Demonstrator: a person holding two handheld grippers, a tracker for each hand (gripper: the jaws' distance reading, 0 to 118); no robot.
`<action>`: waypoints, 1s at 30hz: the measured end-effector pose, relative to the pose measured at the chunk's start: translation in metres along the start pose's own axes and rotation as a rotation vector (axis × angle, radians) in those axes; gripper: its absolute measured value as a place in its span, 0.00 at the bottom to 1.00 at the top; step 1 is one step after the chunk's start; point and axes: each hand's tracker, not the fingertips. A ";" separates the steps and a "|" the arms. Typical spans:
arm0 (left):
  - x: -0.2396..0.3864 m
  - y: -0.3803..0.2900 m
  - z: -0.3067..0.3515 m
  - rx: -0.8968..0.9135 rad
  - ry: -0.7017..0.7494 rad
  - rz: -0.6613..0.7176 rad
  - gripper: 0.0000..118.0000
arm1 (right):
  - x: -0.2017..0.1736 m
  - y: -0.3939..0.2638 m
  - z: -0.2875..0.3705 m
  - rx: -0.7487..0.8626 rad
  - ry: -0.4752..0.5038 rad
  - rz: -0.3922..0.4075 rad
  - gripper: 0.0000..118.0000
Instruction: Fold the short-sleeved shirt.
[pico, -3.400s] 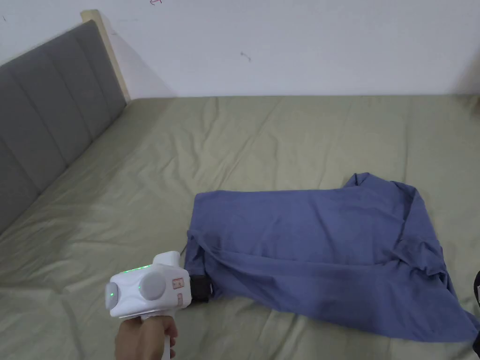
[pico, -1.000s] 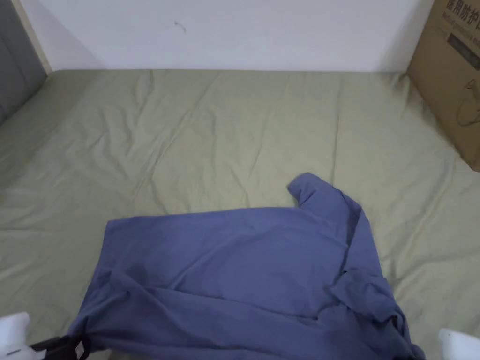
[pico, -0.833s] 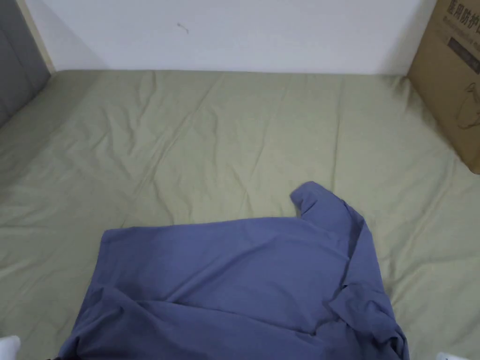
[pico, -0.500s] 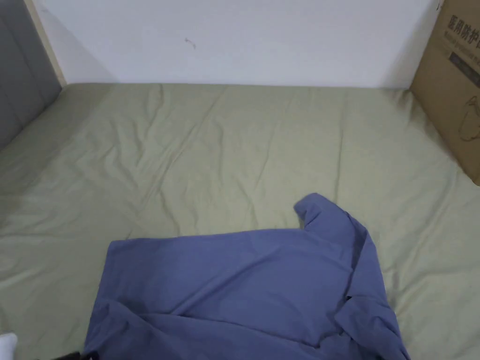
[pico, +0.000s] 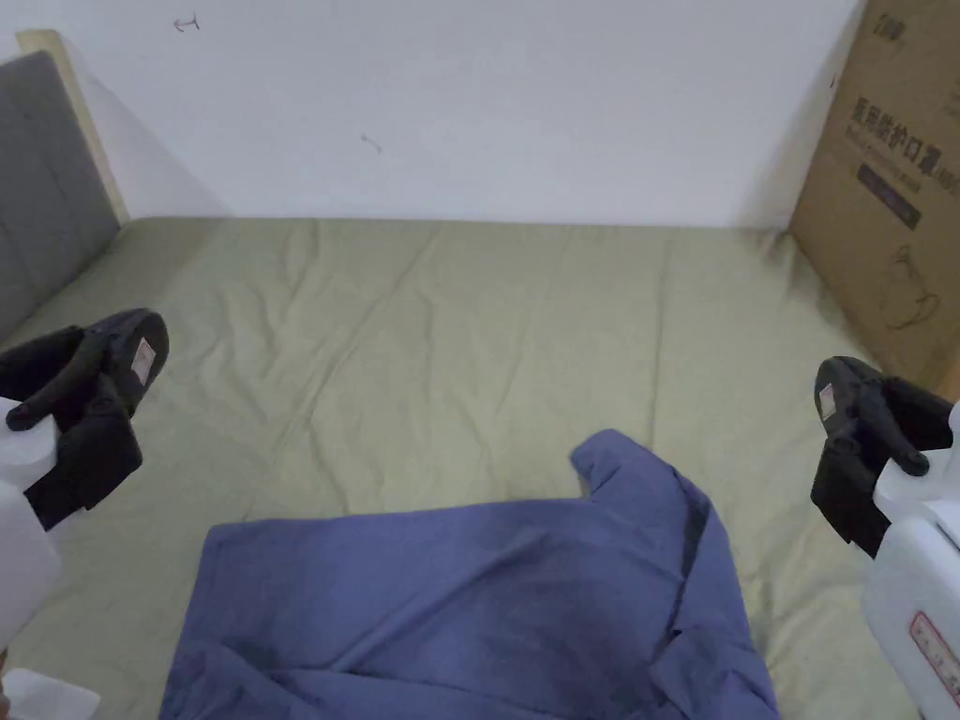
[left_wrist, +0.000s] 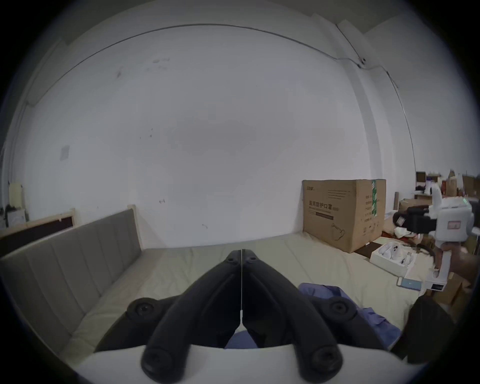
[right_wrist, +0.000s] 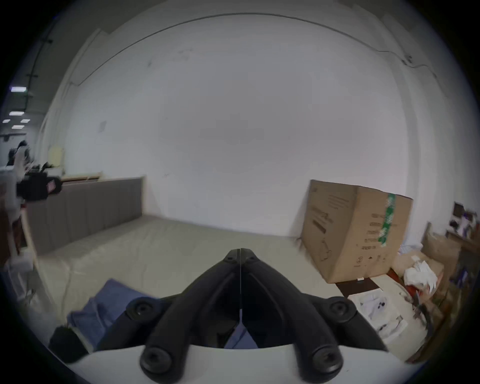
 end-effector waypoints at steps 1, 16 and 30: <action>0.000 -0.002 -0.004 -0.023 -0.006 0.005 0.00 | -0.003 0.004 -0.001 -0.072 0.111 -0.030 0.00; -0.006 -0.045 -0.031 -0.143 -0.071 0.145 0.00 | 0.063 -0.133 -0.237 -0.775 0.230 -0.240 0.97; -0.020 -0.089 -0.070 -0.260 -0.051 0.147 0.00 | 0.043 -0.255 -0.373 -1.103 0.248 -0.202 0.60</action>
